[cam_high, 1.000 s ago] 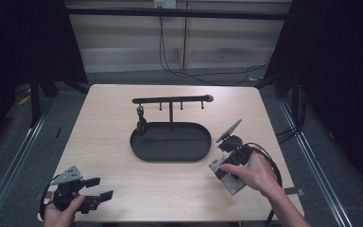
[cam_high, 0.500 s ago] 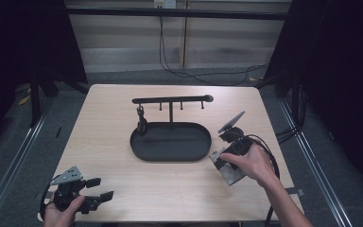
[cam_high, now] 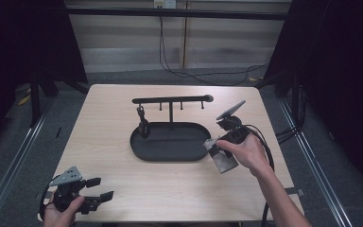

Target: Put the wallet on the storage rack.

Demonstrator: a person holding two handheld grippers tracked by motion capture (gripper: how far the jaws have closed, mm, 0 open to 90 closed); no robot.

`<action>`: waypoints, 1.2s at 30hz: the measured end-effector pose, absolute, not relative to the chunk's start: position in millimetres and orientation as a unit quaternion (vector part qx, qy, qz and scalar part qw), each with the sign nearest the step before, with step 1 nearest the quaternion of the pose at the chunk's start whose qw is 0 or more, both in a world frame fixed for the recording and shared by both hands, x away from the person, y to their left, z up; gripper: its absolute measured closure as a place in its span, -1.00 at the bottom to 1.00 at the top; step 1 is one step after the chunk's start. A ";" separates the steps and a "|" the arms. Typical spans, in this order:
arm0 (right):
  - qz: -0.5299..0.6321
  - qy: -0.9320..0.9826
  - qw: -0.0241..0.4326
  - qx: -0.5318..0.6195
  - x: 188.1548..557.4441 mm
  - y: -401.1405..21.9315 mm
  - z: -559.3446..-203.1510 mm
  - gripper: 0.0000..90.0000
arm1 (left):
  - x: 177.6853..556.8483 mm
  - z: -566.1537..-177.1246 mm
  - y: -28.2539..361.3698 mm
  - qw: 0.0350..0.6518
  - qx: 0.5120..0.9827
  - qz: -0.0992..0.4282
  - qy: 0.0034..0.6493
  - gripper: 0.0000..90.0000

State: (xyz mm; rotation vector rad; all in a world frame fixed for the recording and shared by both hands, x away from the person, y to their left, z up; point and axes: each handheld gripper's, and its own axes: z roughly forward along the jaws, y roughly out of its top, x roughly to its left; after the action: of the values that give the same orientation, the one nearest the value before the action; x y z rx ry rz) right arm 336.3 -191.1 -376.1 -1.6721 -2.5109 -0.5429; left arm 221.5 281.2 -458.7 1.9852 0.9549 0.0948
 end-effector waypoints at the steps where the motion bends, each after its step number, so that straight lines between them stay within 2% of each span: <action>1: -0.183 -0.818 0.037 -0.545 337.6 -191.2 -376.1 -0.24 | 221.4 -458.6 281.2 0.452 0.803 0.038 0.387 -0.52; 18: -0.258 -0.775 0.040 -0.576 357.4 -191.2 -376.7 -0.24 | 221.5 -458.7 281.5 0.452 0.803 0.036 0.386 -0.52; 36: -0.310 -0.730 0.042 -0.608 383.3 -189.8 -403.6 -0.24 | 221.8 -459.7 280.4 0.449 0.807 0.031 0.383 -0.52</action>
State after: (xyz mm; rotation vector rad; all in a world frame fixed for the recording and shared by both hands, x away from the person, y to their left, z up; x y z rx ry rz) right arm 383.3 -189.8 -403.6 -1.8596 -2.2349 -0.9487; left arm 221.8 280.4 -459.7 1.9960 0.9470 0.0760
